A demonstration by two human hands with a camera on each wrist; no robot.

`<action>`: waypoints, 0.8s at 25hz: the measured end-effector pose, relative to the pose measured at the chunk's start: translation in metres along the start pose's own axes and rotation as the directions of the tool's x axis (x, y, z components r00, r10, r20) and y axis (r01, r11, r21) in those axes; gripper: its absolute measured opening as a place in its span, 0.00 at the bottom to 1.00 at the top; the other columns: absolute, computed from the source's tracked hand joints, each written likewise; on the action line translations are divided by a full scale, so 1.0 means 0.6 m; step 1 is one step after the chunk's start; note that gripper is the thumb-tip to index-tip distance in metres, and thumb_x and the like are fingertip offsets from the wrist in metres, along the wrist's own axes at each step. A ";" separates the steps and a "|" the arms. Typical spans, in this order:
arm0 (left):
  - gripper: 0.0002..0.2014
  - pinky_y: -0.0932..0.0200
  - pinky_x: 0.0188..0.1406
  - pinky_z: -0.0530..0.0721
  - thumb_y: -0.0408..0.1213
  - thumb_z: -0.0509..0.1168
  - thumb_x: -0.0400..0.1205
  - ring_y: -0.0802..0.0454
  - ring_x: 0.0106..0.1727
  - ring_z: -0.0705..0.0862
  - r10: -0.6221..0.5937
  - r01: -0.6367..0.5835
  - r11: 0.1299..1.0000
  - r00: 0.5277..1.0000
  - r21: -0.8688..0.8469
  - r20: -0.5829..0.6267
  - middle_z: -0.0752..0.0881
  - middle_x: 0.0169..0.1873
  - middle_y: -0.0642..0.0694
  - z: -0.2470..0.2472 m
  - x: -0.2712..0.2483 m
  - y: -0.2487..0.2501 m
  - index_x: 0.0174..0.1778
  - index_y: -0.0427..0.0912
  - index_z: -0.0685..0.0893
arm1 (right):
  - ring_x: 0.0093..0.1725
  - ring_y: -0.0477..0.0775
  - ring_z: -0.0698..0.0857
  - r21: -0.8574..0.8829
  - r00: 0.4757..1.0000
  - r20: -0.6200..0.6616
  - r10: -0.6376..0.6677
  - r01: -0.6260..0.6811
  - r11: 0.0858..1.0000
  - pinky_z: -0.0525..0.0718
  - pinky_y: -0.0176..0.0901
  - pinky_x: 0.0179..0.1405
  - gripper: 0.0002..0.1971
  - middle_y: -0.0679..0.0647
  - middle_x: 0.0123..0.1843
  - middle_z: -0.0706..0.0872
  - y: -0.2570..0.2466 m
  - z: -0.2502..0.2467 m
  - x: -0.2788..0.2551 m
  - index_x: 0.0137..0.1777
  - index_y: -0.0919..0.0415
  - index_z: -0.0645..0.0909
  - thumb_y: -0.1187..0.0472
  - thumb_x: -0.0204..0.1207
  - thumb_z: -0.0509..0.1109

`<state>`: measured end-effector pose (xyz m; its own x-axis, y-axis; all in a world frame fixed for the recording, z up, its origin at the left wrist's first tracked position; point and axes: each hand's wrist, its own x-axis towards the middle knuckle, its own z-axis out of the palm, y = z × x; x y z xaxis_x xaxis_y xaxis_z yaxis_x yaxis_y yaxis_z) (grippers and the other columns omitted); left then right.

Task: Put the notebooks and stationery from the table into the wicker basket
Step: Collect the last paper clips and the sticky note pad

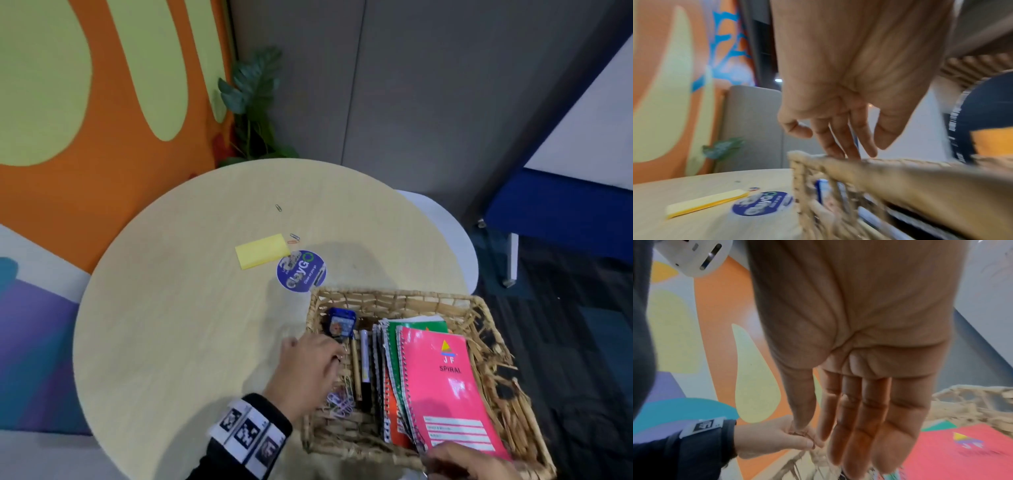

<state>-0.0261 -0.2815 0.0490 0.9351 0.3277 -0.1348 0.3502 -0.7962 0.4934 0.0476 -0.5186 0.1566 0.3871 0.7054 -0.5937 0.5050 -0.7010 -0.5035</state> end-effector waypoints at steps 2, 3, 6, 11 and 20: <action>0.14 0.52 0.67 0.69 0.44 0.55 0.85 0.57 0.66 0.78 -0.121 0.110 0.991 0.981 -0.078 -0.151 0.84 0.63 0.59 -0.047 0.040 -0.048 0.64 0.55 0.80 | 0.49 0.18 0.80 0.045 0.994 -0.093 -0.055 0.059 0.997 0.75 0.11 0.45 0.06 0.19 0.44 0.83 0.009 0.002 0.041 0.39 0.39 0.89 0.53 0.65 0.77; 0.14 0.50 0.67 0.70 0.44 0.56 0.85 0.55 0.67 0.79 -0.185 0.173 0.982 0.966 -0.080 -0.181 0.83 0.64 0.57 -0.064 0.065 -0.082 0.65 0.54 0.80 | 0.50 0.18 0.80 0.045 0.986 -0.126 -0.106 0.112 0.993 0.76 0.11 0.45 0.04 0.15 0.47 0.80 0.011 -0.006 0.067 0.40 0.36 0.87 0.46 0.66 0.74; 0.16 0.47 0.66 0.72 0.42 0.59 0.83 0.47 0.69 0.77 -0.359 0.360 0.932 0.912 -0.034 -0.199 0.82 0.67 0.50 -0.102 0.162 -0.211 0.67 0.49 0.78 | 0.47 0.31 0.86 0.019 0.954 -0.247 -0.169 0.179 0.984 0.84 0.23 0.42 0.03 0.26 0.47 0.86 -0.038 -0.078 0.164 0.43 0.37 0.83 0.45 0.69 0.72; 0.25 0.44 0.64 0.75 0.44 0.66 0.81 0.40 0.72 0.72 -0.530 0.532 0.843 0.847 0.086 -0.042 0.73 0.71 0.42 -0.115 0.303 -0.343 0.73 0.43 0.70 | 0.39 0.43 0.87 -0.142 0.859 -0.420 -0.293 0.257 0.956 0.81 0.31 0.41 0.03 0.42 0.38 0.89 -0.119 -0.176 0.376 0.45 0.54 0.86 0.60 0.75 0.72; 0.39 0.46 0.65 0.75 0.52 0.76 0.69 0.41 0.72 0.68 -0.551 0.506 0.822 0.823 0.262 0.137 0.70 0.69 0.41 -0.113 0.405 -0.414 0.71 0.40 0.67 | 0.47 0.56 0.85 -0.170 0.915 -0.366 -0.170 0.114 0.979 0.80 0.44 0.50 0.08 0.57 0.49 0.90 -0.206 -0.221 0.698 0.48 0.63 0.86 0.62 0.74 0.67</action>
<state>0.1104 0.0304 -0.0478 0.5841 0.6387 -0.5010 0.7755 -0.6213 0.1120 0.2497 -0.1224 0.0532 0.5503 0.8033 -0.2279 0.6698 -0.5876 -0.4540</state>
